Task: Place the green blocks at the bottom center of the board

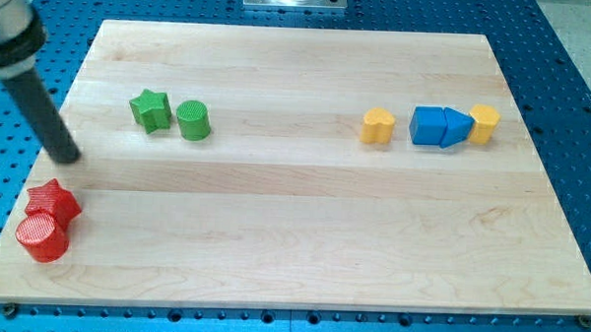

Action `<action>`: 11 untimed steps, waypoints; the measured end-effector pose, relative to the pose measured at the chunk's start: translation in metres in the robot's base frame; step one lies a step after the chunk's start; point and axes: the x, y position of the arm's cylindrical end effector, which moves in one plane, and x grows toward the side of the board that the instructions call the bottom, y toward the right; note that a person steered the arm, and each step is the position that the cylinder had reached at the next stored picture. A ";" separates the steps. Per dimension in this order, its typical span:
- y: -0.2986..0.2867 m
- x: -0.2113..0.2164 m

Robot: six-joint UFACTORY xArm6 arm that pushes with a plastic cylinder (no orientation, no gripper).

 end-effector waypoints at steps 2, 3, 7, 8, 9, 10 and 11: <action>0.055 -0.050; 0.114 -0.047; 0.232 0.058; 0.237 0.009; 0.233 -0.030; 0.274 -0.012; 0.275 0.087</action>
